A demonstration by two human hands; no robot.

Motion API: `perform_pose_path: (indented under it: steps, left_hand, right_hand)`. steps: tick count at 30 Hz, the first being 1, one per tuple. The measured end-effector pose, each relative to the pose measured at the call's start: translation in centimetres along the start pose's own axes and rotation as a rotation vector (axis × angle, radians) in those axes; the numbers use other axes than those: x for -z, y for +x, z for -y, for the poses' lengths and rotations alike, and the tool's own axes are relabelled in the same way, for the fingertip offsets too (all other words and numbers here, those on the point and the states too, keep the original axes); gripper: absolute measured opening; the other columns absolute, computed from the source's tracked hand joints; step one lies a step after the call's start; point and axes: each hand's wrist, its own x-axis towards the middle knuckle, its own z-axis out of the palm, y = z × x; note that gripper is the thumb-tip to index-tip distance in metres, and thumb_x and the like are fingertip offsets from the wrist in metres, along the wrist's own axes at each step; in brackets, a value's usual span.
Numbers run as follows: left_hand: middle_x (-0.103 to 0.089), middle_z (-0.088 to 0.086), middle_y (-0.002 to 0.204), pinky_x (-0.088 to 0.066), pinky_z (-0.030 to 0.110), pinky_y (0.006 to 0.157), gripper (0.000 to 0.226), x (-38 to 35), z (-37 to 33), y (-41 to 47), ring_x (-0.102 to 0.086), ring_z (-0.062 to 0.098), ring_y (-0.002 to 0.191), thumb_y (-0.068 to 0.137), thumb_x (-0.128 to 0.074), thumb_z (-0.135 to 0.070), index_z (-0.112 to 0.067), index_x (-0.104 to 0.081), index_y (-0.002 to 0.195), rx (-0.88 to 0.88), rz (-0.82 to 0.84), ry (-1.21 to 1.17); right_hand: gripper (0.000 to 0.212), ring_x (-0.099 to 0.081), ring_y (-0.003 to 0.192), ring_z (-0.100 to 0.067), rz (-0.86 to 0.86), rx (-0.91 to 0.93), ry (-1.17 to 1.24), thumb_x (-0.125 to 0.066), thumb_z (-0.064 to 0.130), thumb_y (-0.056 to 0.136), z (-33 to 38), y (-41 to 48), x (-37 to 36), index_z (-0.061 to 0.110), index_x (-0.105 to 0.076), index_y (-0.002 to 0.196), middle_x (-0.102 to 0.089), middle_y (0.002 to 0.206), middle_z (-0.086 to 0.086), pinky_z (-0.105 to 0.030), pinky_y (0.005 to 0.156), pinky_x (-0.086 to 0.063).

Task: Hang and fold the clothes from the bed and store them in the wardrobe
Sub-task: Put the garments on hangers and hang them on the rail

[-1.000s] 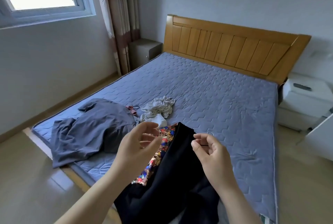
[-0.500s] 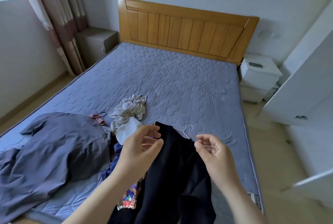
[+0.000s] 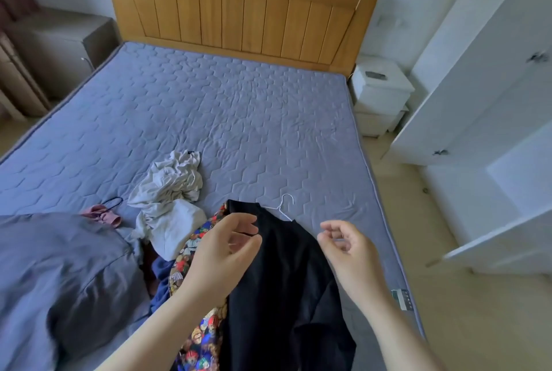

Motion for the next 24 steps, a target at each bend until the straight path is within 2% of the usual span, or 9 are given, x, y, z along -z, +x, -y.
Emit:
perform_pose_path:
  steps: [2,7,10,15,18,21,24]
  left_hand:
    - [-0.066,-0.023,0.098,-0.051,0.015,0.065,0.024,-0.6,1.4,1.5,-0.065,-0.001,0.088,0.087,-0.065,-0.021,-0.039,-0.063,0.103,0.003,0.004,0.026]
    - [-0.065,-0.029,0.099,-0.050,0.020,0.072,0.025,-3.0,6.1,4.9,-0.064,-0.004,0.088,0.086,-0.065,-0.024,-0.044,-0.061,0.100,0.066,0.008,0.115]
    - [-0.063,-0.033,0.097,-0.045,0.015,0.071,0.023,-4.6,8.8,8.0,-0.061,-0.008,0.086,0.086,-0.064,-0.028,-0.044,-0.060,0.101,0.084,0.012,0.179]
    - [-0.066,-0.020,0.092,-0.041,0.008,0.064,0.022,-7.9,13.7,13.3,-0.060,-0.008,0.083,0.087,-0.062,-0.029,-0.040,-0.059,0.105,0.117,0.037,0.246]
    - [-0.066,-0.017,0.093,-0.041,0.007,0.062,0.021,-10.2,17.0,16.0,-0.059,-0.009,0.081,0.087,-0.063,-0.027,-0.038,-0.059,0.106,0.141,0.068,0.273]
    - [-0.066,-0.017,0.091,-0.041,0.004,0.058,0.022,-12.1,20.7,18.1,-0.058,-0.011,0.080,0.087,-0.063,-0.025,-0.036,-0.058,0.106,0.165,0.068,0.301]
    - [-0.066,-0.016,0.089,-0.041,0.003,0.058,0.021,-13.7,24.3,20.0,-0.059,-0.010,0.078,0.087,-0.063,-0.025,-0.034,-0.059,0.106,0.189,0.094,0.319]
  right_hand:
    - [0.014,-0.063,0.074,0.000,0.017,-0.019,-0.009,-0.067,0.020,0.088,-1.4,1.5,-0.5,0.034,-0.066,0.090,-0.066,0.084,0.022,-0.005,0.065,-0.044]
    - [0.011,-0.062,0.074,0.001,0.070,-0.077,-0.068,-0.067,0.021,0.088,-6.4,5.8,-1.2,0.031,-0.066,0.092,-0.067,0.085,0.010,-0.007,0.066,-0.045]
    - [0.008,-0.059,0.074,0.005,0.098,-0.110,-0.131,-0.065,0.020,0.089,-9.9,9.0,-1.8,0.027,-0.066,0.094,-0.067,0.085,0.009,-0.004,0.065,-0.044]
    - [0.007,-0.057,0.072,0.012,0.106,-0.158,-0.216,-0.065,0.020,0.089,-16.6,14.6,-3.4,0.024,-0.066,0.095,-0.064,0.083,0.010,-0.002,0.062,-0.041]
    - [0.007,-0.059,0.073,0.005,0.117,-0.198,-0.271,-0.065,0.022,0.089,-20.8,17.5,-4.9,0.026,-0.065,0.094,-0.064,0.084,0.011,-0.006,0.061,-0.042]
    - [0.007,-0.059,0.077,0.001,0.126,-0.246,-0.326,-0.064,0.023,0.089,-25.3,19.8,-6.5,0.025,-0.066,0.095,-0.063,0.083,0.013,-0.016,0.065,-0.043]
    - [0.010,-0.059,0.078,-0.002,0.147,-0.276,-0.365,-0.063,0.023,0.089,-29.4,21.7,-8.0,0.022,-0.066,0.098,-0.063,0.085,0.011,-0.016,0.065,-0.042]
